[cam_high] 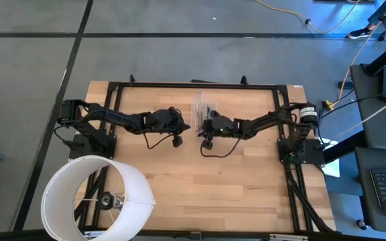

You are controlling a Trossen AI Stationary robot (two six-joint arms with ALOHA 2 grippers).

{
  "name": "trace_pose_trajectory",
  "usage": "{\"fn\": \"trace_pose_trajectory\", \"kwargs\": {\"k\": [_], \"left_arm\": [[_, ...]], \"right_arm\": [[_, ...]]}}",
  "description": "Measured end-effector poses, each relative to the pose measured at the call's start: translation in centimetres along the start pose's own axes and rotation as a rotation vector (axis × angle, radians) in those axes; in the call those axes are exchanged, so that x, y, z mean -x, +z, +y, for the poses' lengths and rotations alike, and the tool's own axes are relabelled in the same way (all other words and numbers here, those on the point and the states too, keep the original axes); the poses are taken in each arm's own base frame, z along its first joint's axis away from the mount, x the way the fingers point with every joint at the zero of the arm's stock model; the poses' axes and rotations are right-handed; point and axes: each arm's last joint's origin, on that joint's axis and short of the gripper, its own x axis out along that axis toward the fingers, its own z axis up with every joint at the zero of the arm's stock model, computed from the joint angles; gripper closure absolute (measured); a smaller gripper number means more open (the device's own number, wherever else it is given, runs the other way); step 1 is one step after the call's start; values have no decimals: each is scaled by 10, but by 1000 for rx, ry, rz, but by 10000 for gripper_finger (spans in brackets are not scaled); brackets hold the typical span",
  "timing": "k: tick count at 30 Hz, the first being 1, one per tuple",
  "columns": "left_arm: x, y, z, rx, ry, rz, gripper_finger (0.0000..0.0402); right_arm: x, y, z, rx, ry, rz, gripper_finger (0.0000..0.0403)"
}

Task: Pick & place school supplies into a supply box
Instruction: Adjust the orange pencil on the transparent supply box, then close the transparent supply box

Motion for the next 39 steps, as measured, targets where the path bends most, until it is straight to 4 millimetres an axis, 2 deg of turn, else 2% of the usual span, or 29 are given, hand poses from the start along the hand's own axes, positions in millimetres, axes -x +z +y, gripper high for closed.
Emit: {"fn": "trace_pose_trajectory", "kwargs": {"k": [16, 22, 33, 39], "left_arm": [[0, -1, 0, -10, 3, 6, 398], [0, -1, 0, -10, 3, 7, 400], [0, -1, 0, -10, 3, 9, 398], [0, -1, 0, -10, 4, 9, 399]], "right_arm": [[-4, -12, 1, 24, -10, 100, 315], [-1, -15, -1, 57, -81, 146, 315], [15, -9, -6, 66, -133, 192, 315], [38, 10, -10, 31, -134, 163, 315]]}}
